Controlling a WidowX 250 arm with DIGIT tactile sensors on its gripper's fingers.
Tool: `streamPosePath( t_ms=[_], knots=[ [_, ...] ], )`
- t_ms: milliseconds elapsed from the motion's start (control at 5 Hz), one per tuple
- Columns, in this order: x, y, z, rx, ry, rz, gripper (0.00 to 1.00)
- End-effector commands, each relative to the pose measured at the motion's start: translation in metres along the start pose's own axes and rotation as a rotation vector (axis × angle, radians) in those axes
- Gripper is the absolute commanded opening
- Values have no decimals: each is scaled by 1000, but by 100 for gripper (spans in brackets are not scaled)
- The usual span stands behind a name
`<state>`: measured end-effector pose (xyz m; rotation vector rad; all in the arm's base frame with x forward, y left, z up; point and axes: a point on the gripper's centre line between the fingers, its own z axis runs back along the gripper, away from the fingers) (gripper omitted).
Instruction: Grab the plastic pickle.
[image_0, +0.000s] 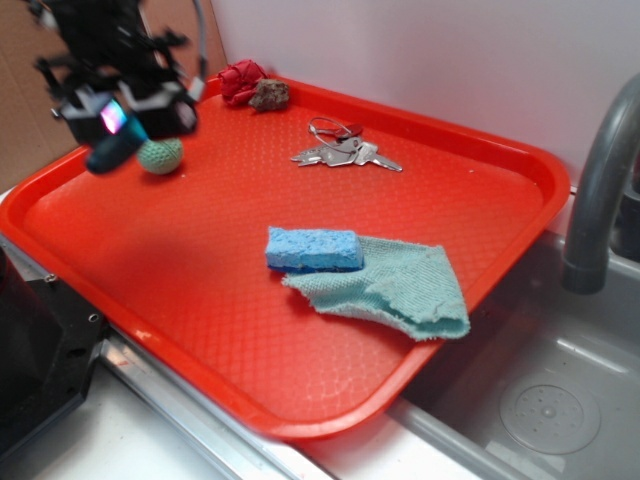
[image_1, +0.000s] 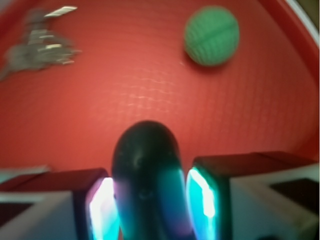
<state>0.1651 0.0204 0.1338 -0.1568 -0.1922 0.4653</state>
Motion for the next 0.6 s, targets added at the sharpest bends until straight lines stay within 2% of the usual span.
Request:
streamPosePath(
  t_ms=[0,200,400],
  knots=[
    [15,-35,103,-3,21,-409,0],
    [24,-40,130,-31,55,-412,0],
    [30,-47,115,13,88,-413,0]
  ],
)
